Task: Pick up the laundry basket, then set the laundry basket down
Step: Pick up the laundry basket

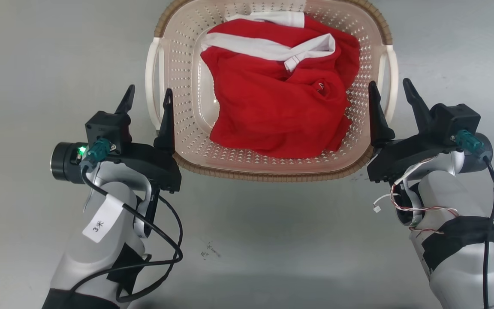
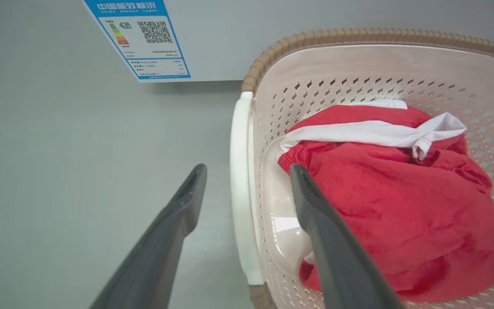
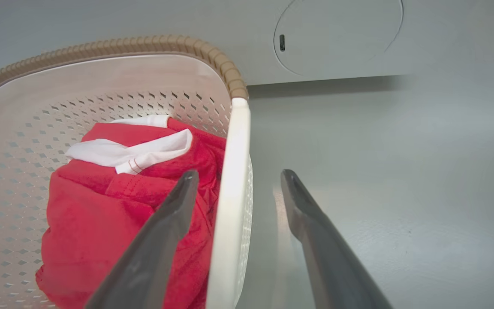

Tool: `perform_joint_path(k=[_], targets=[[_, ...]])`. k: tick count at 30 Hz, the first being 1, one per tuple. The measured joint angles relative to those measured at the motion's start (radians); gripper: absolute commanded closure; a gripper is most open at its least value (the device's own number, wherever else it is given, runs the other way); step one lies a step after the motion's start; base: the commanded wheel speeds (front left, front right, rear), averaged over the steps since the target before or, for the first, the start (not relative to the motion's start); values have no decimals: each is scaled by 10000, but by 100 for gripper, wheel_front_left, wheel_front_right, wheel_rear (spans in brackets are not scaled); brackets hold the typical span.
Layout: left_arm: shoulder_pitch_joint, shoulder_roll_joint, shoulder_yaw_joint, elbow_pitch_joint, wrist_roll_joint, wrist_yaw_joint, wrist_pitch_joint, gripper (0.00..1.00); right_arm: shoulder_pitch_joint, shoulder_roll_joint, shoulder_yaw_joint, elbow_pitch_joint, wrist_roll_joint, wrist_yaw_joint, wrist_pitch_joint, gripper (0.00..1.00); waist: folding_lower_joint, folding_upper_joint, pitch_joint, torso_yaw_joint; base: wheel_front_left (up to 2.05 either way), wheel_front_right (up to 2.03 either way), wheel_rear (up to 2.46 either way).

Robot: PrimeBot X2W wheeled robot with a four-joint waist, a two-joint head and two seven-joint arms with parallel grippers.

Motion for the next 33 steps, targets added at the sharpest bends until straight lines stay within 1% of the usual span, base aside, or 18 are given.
perform_joint_path(k=[5, 11, 13, 19, 26, 30, 31, 32, 33], targets=[[-157, -17, -50, 485, 0, -12, -12, 0, -258, 67, 67, 382, 12, -2, -4, 0, 0, 0, 174, 33, 0, 0, 0], [-660, -35, -117, 982, 0, -174, -13, 0, -688, 138, 167, 815, 48, -19, -6, 0, 0, -2, 418, -24, 0, 0, 0], [-780, -38, -174, 1131, 10, -176, -13, 0, -779, 142, 199, 936, 79, -94, -6, 0, 0, -2, 504, -40, 0, 0, 0], [-1179, -48, -217, 1624, 8, -184, -15, 0, -1062, 159, 339, 1310, 104, -105, -6, 0, 0, -2, 759, -57, 0, 0, 0], [-1315, -63, -244, 2245, -23, -190, -31, 0, -1312, 153, 556, 1651, 263, -104, -107, 0, -4, -3, 869, -38, 0, 0, 0], [-1530, -65, -259, 2441, -82, -272, -40, 0, -1517, 150, 683, 1802, 268, -102, -150, 0, -3, -4, 896, -41, 0, 0, 0], [-1583, -69, -278, 2504, -84, -272, -40, 0, -1535, 144, 742, 1822, 305, -104, -155, 2, -3, -3, 901, -41, 0, 0, 0], [-1627, -71, -299, 2552, -84, -278, -42, 17, -1540, 130, 802, 1829, 380, -104, -178, 20, -3, -3, 905, -37, 0, 0, 0], [-1653, -73, -314, 2598, -84, -320, -42, 41, -1549, 115, 861, 1833, 437, -104, -180, 51, -3, -3, 909, -33, 0, 0, 0]])
